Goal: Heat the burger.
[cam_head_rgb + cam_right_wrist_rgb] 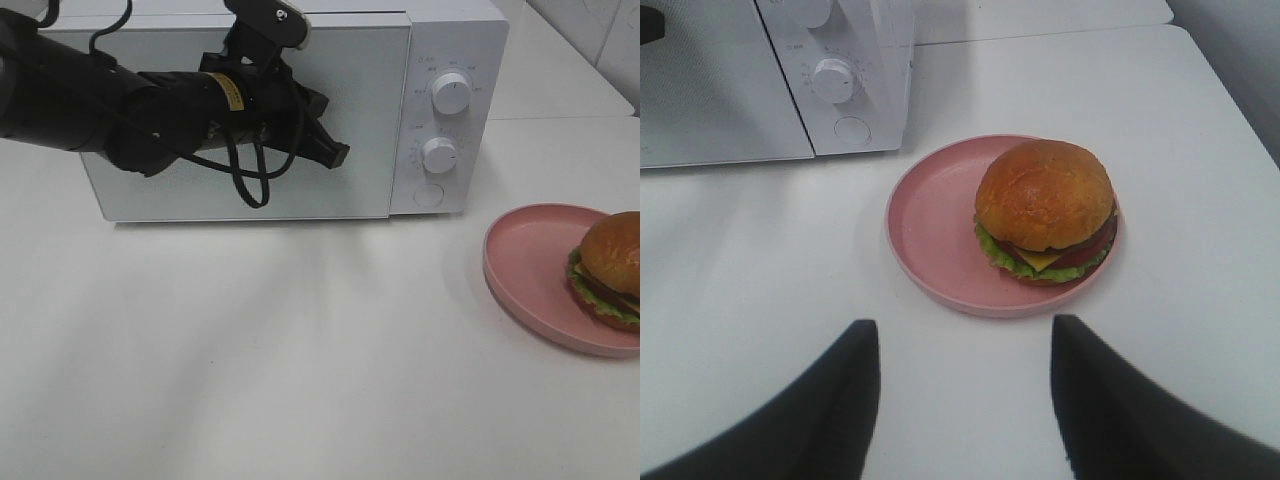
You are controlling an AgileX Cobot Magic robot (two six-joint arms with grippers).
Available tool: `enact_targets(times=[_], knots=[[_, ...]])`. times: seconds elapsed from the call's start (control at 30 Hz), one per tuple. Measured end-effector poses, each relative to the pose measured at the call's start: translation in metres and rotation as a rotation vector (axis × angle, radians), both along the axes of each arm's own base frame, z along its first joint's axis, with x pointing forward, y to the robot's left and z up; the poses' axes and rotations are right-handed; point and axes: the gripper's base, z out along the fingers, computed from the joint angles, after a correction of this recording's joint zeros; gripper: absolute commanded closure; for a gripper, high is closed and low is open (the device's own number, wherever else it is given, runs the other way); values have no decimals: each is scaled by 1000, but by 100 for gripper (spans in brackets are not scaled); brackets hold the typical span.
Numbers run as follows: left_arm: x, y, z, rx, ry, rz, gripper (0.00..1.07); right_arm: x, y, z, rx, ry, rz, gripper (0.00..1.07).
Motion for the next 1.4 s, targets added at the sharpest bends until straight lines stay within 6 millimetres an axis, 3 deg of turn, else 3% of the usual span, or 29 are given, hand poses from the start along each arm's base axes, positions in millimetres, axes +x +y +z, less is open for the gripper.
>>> enact_targets(times=[0.07, 0.13, 0.3, 0.57, 0.77, 1.0, 1.13, 1.17, 1.2, 1.27, 1.3, 1.37, 1.4], knots=[[4, -3, 1, -6, -8, -1, 106, 0, 0, 0, 0, 0, 0, 55], [7, -23, 1, -6, -8, -28, 106, 0, 0, 0, 0, 0, 0, 55], [7, -37, 4, 14, 52, -31, 106, 0, 0, 0, 0, 0, 0, 55], [1, -35, 6, 135, 161, -36, 106, 0, 0, 0, 0, 0, 0, 55], [-17, -17, 17, 300, 369, -9, 106, 0, 0, 0, 0, 0, 0, 55], [-40, 7, 52, 383, 533, 25, 106, 0, 0, 0, 0, 0, 0, 55], [-41, 22, 59, 384, 607, 82, 106, 0, 0, 0, 0, 0, 0, 55], [-37, 36, 60, 388, 657, 131, 106, 0, 0, 0, 0, 0, 0, 55], [-37, 36, 60, 388, 657, 131, 106, 0, 0, 0, 0, 0, 0, 55], [-30, 62, 63, 398, 724, 205, 106, 0, 0, 0, 0, 0, 0, 55], [-30, 62, 63, 398, 724, 205, 106, 0, 0, 0, 0, 0, 0, 55], [-25, 87, 72, 372, 770, 279, 106, 0, 0, 0, 0, 0, 0, 55], [-25, 87, 72, 372, 770, 279, 106, 0, 0, 0, 0, 0, 0, 55]])
